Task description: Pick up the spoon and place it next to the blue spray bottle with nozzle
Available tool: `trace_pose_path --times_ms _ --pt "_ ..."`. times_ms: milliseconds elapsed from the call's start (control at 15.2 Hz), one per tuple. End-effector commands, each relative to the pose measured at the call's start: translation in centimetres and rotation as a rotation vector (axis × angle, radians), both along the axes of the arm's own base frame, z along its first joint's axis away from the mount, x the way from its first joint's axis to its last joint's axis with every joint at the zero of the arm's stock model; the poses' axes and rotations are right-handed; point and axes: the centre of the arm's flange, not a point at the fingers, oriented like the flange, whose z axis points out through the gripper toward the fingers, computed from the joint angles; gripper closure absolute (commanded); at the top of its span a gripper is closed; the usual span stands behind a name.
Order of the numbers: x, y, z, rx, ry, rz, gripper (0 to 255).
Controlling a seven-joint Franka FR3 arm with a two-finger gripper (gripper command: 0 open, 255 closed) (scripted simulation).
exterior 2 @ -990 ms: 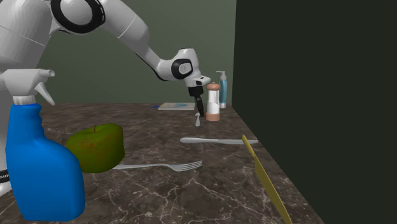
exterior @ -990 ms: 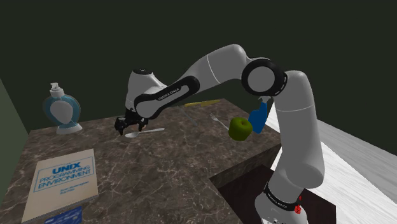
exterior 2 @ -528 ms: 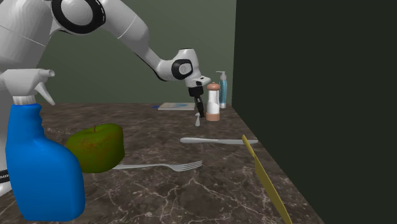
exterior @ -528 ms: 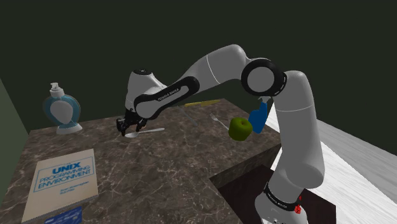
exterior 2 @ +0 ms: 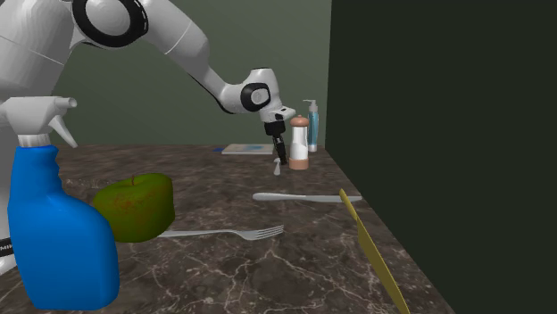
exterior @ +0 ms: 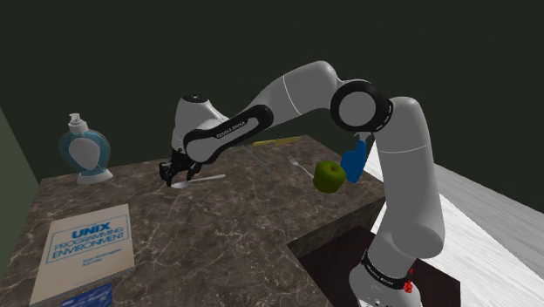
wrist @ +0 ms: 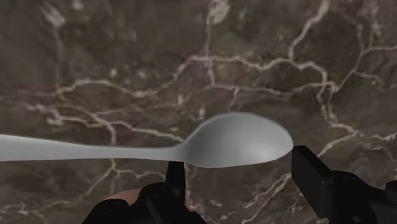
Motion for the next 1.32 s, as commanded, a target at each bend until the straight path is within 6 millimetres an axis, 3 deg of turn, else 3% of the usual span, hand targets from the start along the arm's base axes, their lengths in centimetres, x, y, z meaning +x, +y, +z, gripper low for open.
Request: trace_pose_path --times_ms 0,1254 --pt "0.0 0.0 0.0 0.000 0.000 0.000 255" --pt "0.0 0.0 10.0 0.000 0.000 0.000 255"
